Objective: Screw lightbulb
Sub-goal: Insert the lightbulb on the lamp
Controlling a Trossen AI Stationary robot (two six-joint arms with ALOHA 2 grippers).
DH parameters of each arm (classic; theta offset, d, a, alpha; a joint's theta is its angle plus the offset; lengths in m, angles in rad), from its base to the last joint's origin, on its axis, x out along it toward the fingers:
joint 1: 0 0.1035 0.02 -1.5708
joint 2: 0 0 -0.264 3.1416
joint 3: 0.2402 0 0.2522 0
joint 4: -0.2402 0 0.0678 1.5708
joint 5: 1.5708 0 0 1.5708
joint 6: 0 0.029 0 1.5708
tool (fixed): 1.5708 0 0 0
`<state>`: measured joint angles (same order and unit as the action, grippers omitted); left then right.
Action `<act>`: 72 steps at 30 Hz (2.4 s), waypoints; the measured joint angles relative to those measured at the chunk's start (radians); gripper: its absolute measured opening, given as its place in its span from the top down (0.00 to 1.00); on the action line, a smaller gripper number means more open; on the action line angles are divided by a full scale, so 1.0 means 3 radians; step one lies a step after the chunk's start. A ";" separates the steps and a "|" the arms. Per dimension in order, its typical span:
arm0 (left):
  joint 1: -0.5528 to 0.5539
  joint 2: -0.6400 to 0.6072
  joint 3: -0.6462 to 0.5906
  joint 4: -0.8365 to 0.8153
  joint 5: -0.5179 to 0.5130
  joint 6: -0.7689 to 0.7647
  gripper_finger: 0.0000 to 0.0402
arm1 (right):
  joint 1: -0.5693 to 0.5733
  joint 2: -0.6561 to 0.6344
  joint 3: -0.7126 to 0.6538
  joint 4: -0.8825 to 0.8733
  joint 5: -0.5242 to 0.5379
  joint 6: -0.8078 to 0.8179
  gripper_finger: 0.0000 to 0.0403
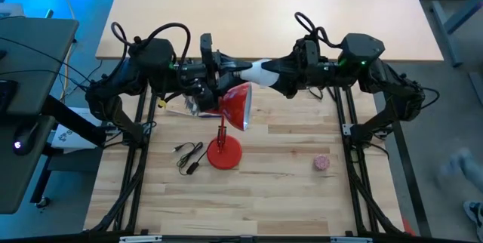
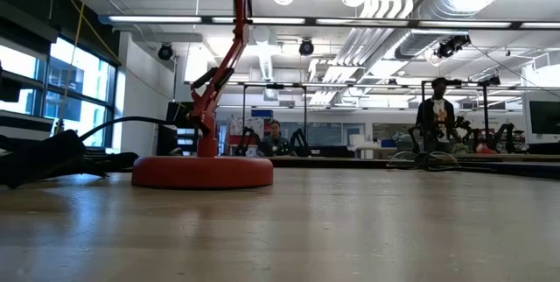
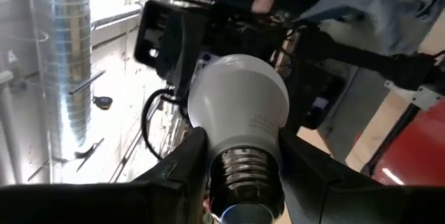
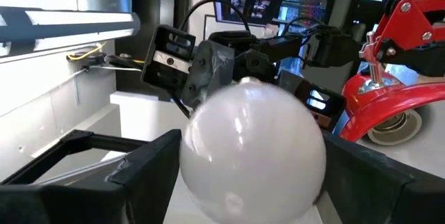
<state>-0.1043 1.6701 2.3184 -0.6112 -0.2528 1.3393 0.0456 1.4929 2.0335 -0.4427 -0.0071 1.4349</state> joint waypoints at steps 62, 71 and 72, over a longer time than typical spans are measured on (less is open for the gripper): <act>-0.0020 0.0015 0.0000 0.0029 0.0077 -0.0091 0.68 | 0.0000 0.0003 -0.0003 0.0067 0.0019 -0.0132 0.23; -0.0020 0.0013 -0.0002 0.0023 0.0075 0.0028 0.68 | 0.0000 0.0000 -0.0001 0.0058 0.0024 -0.0139 0.19; -0.0020 0.0013 -0.0003 0.0014 0.0075 0.0038 0.68 | 0.0000 -0.0001 -0.0001 0.0042 0.0024 -0.0146 0.17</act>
<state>-0.1104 1.6741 2.3177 -0.6071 -0.2303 1.3507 0.0456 1.4925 2.0331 -0.4301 0.0002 1.3911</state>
